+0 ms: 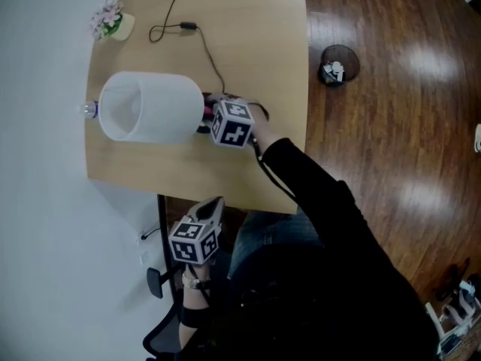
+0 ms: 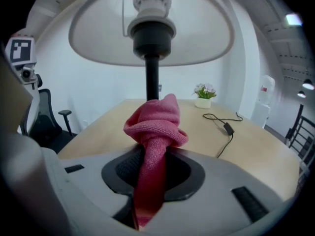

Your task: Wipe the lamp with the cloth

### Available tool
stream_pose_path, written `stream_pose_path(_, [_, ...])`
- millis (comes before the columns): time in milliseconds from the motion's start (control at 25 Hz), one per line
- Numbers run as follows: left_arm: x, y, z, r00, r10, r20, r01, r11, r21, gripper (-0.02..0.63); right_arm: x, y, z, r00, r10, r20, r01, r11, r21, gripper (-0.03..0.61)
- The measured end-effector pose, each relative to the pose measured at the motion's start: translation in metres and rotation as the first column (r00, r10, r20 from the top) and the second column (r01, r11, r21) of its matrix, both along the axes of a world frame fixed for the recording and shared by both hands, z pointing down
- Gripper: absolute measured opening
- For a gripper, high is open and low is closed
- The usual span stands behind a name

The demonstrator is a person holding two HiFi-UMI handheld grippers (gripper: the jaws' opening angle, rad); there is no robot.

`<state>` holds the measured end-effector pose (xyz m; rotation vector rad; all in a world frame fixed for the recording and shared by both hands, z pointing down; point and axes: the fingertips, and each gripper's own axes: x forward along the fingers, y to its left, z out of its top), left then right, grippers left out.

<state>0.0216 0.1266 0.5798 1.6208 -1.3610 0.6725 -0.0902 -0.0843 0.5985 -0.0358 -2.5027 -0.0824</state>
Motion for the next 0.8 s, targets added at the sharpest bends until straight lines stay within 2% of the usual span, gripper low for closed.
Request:
stream_pose_path(280, [-0.006, -0.018, 0.011, 0.998, 0.012, -0.055, -0.009, 0.999, 0.054, -0.005, 0.011, -0.004, 0.036, 0.974, -0.003, -0.225, 0.002, 1.000, -0.001, 0.103])
stream_pose_path(480, [-0.005, -0.034, 0.009, 0.998, 0.037, -0.044, -0.034, 0.996, 0.082, -0.005, 0.028, -0.009, 0.044, 0.950, -0.006, -0.312, 0.012, 1.000, 0.017, 0.103])
stream_pose_path(640, [-0.002, -0.043, 0.005, 0.999, -0.046, -0.029, 0.048, 0.995, 0.082, -0.005, 0.043, -0.010, 0.045, 0.929, -0.071, -0.363, 0.082, 0.997, 0.015, 0.103])
stream_pose_path(800, [0.008, -0.053, -0.001, 0.986, -0.162, -0.032, 0.164, 0.983, 0.085, -0.005, 0.067, -0.023, 0.056, 0.893, -0.135, -0.429, 0.159, 0.987, 0.018, 0.103])
